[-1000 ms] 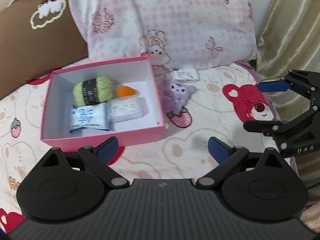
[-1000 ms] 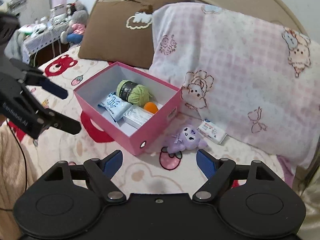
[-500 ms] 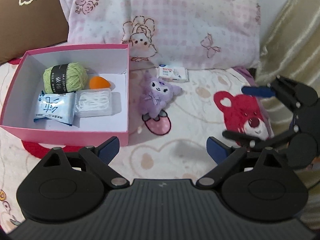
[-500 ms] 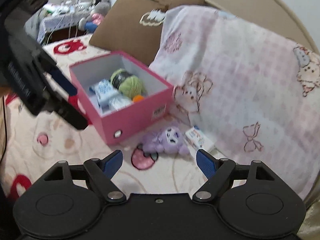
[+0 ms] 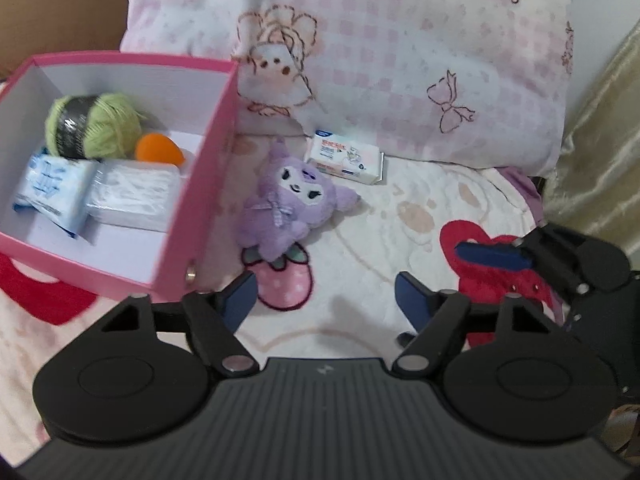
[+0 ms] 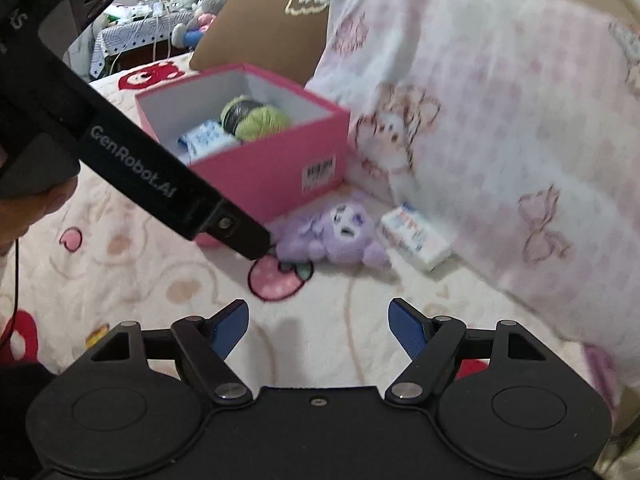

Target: Organize objects

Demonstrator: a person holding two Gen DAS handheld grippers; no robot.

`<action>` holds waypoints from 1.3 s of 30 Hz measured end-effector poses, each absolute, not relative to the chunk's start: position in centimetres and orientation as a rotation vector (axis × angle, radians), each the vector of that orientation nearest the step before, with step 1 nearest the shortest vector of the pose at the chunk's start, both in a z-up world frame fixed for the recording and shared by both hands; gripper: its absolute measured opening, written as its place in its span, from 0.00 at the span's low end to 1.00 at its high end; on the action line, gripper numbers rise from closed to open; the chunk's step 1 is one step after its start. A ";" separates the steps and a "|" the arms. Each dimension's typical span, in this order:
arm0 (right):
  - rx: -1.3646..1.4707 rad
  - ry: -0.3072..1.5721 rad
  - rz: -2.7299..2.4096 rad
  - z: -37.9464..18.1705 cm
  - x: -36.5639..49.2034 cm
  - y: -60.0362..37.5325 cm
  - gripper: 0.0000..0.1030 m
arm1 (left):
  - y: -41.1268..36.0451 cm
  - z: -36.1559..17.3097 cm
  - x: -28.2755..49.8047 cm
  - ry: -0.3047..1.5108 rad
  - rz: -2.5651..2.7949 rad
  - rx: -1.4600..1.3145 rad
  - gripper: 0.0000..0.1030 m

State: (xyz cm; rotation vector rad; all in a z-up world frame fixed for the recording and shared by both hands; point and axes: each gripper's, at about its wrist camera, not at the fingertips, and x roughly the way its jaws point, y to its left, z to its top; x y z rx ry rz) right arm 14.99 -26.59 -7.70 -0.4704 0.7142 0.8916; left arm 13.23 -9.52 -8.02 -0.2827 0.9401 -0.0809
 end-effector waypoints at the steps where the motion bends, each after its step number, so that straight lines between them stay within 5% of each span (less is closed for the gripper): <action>1: -0.475 0.724 0.892 -8.2 15.4 -26.6 0.76 | -9.8 -8.5 13.4 0.937 -0.079 -0.282 0.65; 9: -0.606 0.699 0.877 -11.0 18.6 -25.5 0.73 | -10.6 -11.9 15.4 0.865 0.007 -0.258 0.55; 13: -0.725 0.680 0.861 -12.2 20.4 -24.4 0.56 | -10.9 -13.1 16.6 0.859 0.047 -0.229 0.47; 16: -0.736 0.676 0.855 -12.1 21.7 -23.8 0.55 | -10.8 -13.7 17.4 0.869 0.061 -0.230 0.38; 30: -0.871 0.645 0.944 -12.5 23.8 -19.5 0.45 | -9.2 -13.6 19.7 0.889 0.004 -0.322 0.37; 34: -0.893 0.656 0.973 -12.8 23.7 -18.5 0.17 | -8.8 -13.6 19.8 0.901 0.008 -0.339 0.37; 39: -0.836 0.679 0.949 -12.6 23.3 -19.1 0.14 | -8.8 -13.5 19.8 0.921 0.008 -0.321 0.37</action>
